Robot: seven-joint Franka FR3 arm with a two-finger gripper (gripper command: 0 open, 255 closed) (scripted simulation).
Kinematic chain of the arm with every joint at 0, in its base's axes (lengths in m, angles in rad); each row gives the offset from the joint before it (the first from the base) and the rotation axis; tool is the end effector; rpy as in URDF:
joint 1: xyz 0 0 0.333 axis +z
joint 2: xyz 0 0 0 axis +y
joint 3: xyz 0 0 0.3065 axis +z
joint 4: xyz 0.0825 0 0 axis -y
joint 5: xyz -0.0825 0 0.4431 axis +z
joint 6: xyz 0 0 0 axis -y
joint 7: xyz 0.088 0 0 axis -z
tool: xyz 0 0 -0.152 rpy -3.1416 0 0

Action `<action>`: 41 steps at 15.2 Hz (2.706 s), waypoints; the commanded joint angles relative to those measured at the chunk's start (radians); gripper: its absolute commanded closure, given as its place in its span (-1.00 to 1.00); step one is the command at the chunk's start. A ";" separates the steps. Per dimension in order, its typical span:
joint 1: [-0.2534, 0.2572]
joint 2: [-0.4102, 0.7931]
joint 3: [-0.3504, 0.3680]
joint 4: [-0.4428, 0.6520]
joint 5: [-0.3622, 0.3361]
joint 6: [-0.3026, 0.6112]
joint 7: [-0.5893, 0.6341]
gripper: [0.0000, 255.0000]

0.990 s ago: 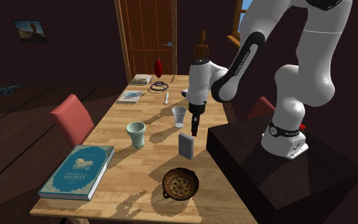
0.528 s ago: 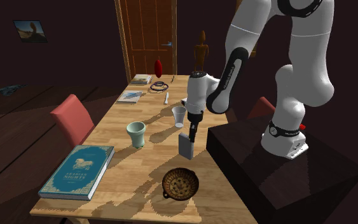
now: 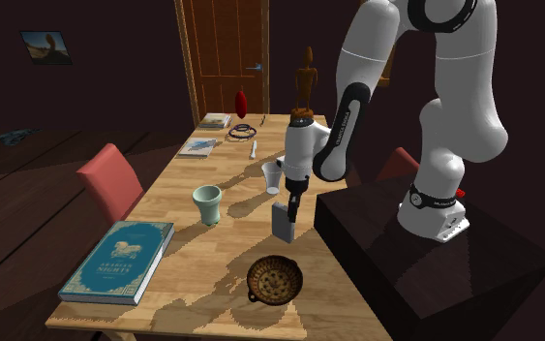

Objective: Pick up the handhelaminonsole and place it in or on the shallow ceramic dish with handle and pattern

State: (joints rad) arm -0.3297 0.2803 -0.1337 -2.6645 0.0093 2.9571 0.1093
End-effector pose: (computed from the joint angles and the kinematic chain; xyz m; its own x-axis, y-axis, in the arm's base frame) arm 0.3735 -0.1971 0.0366 0.8385 -0.5447 0.0187 -0.5450 -0.8378 0.0332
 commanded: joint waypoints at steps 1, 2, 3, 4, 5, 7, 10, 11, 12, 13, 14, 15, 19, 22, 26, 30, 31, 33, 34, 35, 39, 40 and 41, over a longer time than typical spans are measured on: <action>-0.001 0.001 0.000 0.000 0.000 0.001 0.000 -1.00; -0.001 0.001 0.000 0.000 0.000 0.001 0.000 -1.00; 0.000 0.001 0.000 0.000 0.000 0.001 0.000 -1.00; 0.000 0.001 0.000 0.000 0.000 0.001 0.000 -1.00; 0.000 0.001 0.000 0.000 0.000 0.001 0.000 1.00; 0.000 0.001 0.000 0.000 0.000 0.001 0.000 1.00; 0.000 0.001 0.000 0.000 0.000 0.001 0.000 1.00; 0.000 0.001 0.000 0.000 0.000 0.001 0.000 1.00; 0.000 0.001 0.000 0.000 0.000 0.000 0.000 1.00; 0.000 0.000 0.000 0.000 0.000 0.000 0.000 1.00; 0.000 0.001 0.000 0.000 0.000 0.001 -0.001 1.00; 0.004 -0.017 -0.005 -0.004 -0.004 -0.013 0.003 1.00; 0.020 -0.090 -0.027 -0.016 -0.028 -0.073 0.018 1.00; 0.027 -0.143 -0.039 -0.023 -0.048 -0.119 0.031 1.00; 0.032 -0.213 -0.048 -0.028 -0.072 -0.183 0.046 1.00; 0.032 -0.280 -0.052 -0.029 -0.092 -0.249 0.059 1.00; 0.032 -0.297 -0.052 -0.029 -0.096 -0.266 0.061 1.00; 0.031 -0.329 -0.052 -0.027 -0.103 -0.299 0.065 1.00; 0.030 -0.344 -0.052 -0.026 -0.106 -0.316 0.067 1.00; 0.030 -0.359 -0.052 -0.024 -0.109 -0.333 0.069 1.00; 0.057 -0.405 -0.017 -0.012 -0.109 -0.392 0.128 1.00; 0.070 -0.412 0.001 -0.006 -0.105 -0.407 0.155 1.00; 0.084 -0.419 0.018 0.001 -0.101 -0.422 0.182 1.00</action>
State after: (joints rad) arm -0.2569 -0.1282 -0.1303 -2.6622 -0.0939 2.5465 0.2658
